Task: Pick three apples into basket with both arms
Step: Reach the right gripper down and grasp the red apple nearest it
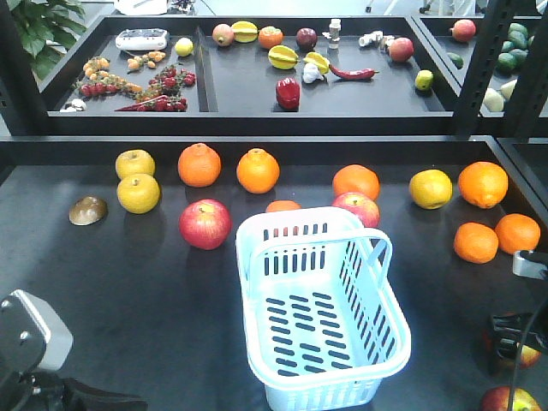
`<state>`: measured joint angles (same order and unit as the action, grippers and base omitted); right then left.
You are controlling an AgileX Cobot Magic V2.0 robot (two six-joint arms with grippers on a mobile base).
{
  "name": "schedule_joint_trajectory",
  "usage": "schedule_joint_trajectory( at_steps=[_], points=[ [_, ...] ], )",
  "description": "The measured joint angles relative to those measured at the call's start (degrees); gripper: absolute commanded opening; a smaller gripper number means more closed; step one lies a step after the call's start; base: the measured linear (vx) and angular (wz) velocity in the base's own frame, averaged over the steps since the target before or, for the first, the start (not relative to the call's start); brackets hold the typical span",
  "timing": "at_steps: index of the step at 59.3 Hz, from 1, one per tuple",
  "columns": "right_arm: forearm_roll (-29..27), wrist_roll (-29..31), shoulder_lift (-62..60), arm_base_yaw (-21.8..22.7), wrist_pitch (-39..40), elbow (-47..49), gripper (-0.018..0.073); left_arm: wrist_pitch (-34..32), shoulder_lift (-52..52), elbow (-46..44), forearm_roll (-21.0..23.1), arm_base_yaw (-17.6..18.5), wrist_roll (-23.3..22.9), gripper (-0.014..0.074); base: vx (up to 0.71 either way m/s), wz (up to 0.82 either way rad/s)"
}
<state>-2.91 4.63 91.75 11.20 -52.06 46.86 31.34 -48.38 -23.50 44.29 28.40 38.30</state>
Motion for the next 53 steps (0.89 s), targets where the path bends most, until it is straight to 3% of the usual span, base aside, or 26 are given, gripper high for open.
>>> schedule_joint_trajectory(
  at_steps=[28, 53],
  points=[
    [0.6, 0.4, 2.9, 0.1, 8.9, -4.5, 0.0654, 0.0, 0.0, 0.0, 0.0, 0.0, 0.0, -0.0006, 0.0, 0.0],
    [0.7, 1.4, 10.2, 0.1, 11.2, -4.6, 0.0634, 0.0, 0.0, 0.0, 0.0, 0.0, 0.0, -0.0006, 0.0, 0.0]
  ],
)
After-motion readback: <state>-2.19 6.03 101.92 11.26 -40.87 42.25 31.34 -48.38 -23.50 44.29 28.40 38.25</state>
